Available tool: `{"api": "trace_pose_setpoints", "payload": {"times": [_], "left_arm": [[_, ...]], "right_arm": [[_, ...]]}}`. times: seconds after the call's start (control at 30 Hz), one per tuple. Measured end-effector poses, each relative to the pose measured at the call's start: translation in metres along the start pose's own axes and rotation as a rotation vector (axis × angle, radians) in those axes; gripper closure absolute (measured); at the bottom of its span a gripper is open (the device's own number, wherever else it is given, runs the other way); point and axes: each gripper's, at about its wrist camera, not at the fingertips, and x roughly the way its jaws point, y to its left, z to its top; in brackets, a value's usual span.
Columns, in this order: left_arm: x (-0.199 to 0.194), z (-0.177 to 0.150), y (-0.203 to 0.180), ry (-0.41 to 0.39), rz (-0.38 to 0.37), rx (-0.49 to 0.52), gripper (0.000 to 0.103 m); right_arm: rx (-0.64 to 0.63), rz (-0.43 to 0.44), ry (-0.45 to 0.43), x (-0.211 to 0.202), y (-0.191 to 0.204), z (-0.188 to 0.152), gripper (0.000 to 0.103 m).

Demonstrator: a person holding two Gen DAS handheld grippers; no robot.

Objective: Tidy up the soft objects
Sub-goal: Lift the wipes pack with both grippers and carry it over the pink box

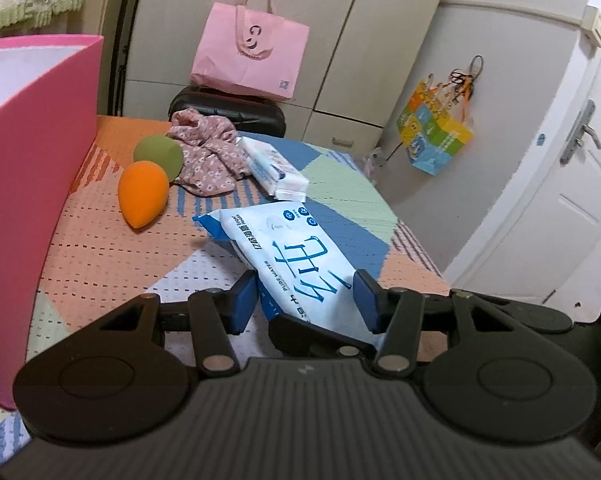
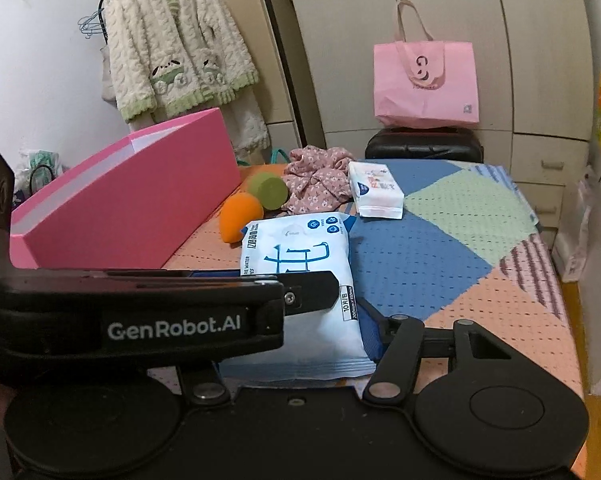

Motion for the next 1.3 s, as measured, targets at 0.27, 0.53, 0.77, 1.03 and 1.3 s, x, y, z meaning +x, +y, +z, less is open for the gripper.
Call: {"api": "trace_pose_setpoints", "payload": {"times": [0.27, 0.53, 0.77, 1.03, 1.3], "left_arm": [[-0.025, -0.001, -0.009, 0.031, 0.003, 0.03, 0.053], [-0.055, -0.001, -0.017, 0.029, 0.003, 0.069, 0.053], [-0.084, 0.005, -0.02, 0.015, -0.017, 0.081, 0.053], [-0.115, 0.012, -0.009, 0.011, -0.032, 0.046, 0.053], [-0.154, 0.014, 0.009, -0.008, -0.034, 0.058, 0.053]], "right_arm": [[0.011, -0.004, 0.011, -0.021, 0.014, -0.001, 0.038], [-0.031, -0.002, 0.002, -0.043, 0.032, -0.003, 0.038], [-0.104, 0.018, -0.023, -0.067, 0.047, 0.002, 0.038], [-0.159, 0.061, -0.027, -0.085, 0.068, 0.014, 0.038], [-0.213, 0.106, -0.033, -0.093, 0.098, 0.019, 0.038]]}}
